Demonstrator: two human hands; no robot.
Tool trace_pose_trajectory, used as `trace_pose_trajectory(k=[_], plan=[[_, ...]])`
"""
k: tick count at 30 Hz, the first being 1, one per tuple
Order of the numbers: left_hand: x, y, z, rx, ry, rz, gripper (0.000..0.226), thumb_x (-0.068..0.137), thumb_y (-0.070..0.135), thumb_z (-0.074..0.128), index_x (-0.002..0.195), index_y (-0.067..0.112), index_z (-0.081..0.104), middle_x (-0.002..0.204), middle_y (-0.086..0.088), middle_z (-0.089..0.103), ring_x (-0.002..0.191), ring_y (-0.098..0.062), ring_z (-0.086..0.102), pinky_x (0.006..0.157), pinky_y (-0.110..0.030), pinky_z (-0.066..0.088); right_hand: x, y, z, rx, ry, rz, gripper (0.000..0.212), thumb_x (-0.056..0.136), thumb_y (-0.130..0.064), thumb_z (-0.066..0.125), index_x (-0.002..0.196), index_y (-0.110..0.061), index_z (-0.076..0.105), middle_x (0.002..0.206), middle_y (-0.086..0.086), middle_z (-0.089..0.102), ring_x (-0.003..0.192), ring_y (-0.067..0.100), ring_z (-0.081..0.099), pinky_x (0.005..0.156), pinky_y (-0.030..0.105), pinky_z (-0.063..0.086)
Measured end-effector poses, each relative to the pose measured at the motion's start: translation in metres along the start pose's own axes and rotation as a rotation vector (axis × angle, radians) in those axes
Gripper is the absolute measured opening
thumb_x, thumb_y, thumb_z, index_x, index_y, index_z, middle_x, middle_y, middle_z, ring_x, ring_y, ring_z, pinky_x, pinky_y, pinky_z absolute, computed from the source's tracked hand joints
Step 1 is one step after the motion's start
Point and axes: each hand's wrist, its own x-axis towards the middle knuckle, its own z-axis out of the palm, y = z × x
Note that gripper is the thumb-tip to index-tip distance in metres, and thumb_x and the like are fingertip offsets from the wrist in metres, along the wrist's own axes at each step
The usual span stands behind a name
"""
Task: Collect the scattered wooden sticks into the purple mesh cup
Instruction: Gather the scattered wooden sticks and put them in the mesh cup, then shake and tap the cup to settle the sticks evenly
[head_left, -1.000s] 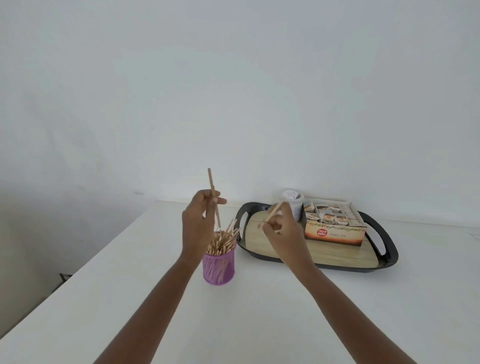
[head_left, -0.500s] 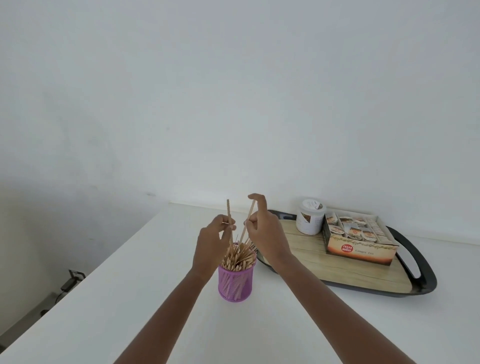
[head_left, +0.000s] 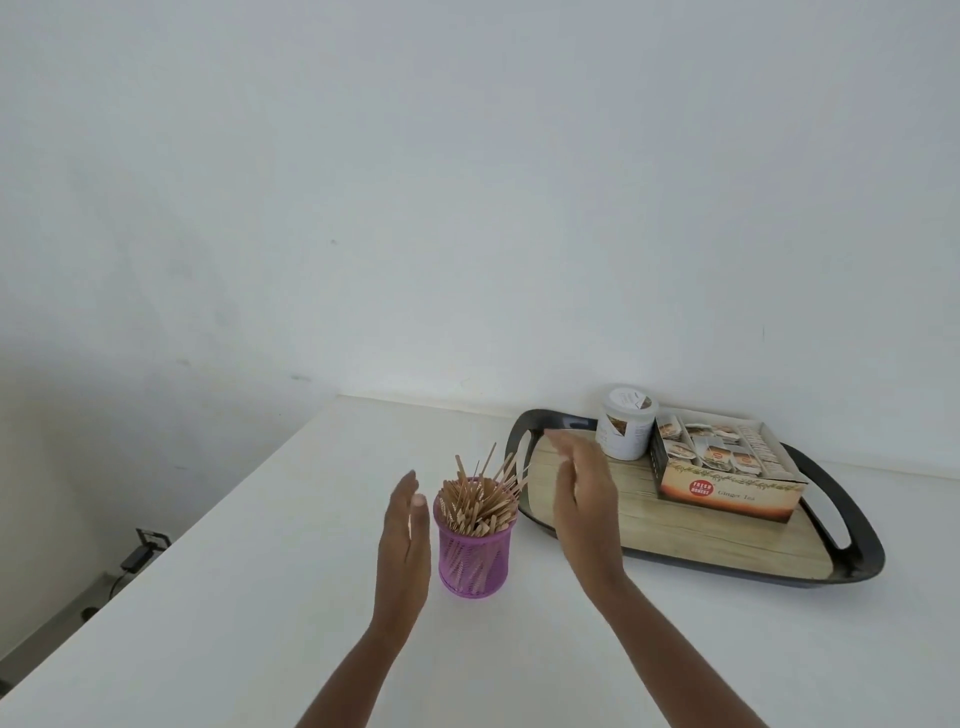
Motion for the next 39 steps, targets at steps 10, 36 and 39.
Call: trace_pose_trajectory(k=[10, 36, 39], plan=[[-0.019, -0.054, 0.023, 0.072, -0.210, -0.080, 0.092, 0.066, 0.036, 0.078, 0.139, 0.028, 0.024, 0.136, 0.008, 0.042, 0.120, -0.011, 0.045, 0.089, -0.018, 0.048, -0.103, 0.059, 0.003, -0.001, -0.125, 0.283, 0.056, 0.076, 0.024, 0.039, 0.103, -0.023, 0.052, 0.102, 0.007, 0.059, 0.091, 0.005, 0.057, 0.079, 0.000, 0.040], [-0.099, -0.007, 0.113, 0.082, -0.572, 0.076, 0.068, 0.076, 0.021, 0.072, 0.128, 0.032, 0.029, 0.135, 0.007, 0.042, 0.125, -0.005, 0.043, 0.096, 0.001, 0.032, -0.081, 0.079, -0.109, 0.177, -0.043, 0.300, 0.076, 0.052, -0.007, 0.088, 0.108, -0.031, 0.041, 0.104, -0.017, 0.057, 0.096, 0.002, 0.059, 0.070, 0.003, 0.049], [-0.100, 0.001, 0.125, 0.164, -0.563, 0.107, 0.067, 0.083, 0.028, 0.066, 0.138, 0.017, 0.029, 0.142, 0.000, 0.036, 0.126, -0.005, 0.037, 0.097, -0.004, 0.029, -0.075, 0.083, -0.137, 0.156, -0.127, 0.317, 0.077, 0.053, -0.008, 0.087, 0.109, -0.032, 0.040, 0.105, -0.016, 0.056, 0.099, 0.004, 0.056, 0.068, 0.003, 0.049]])
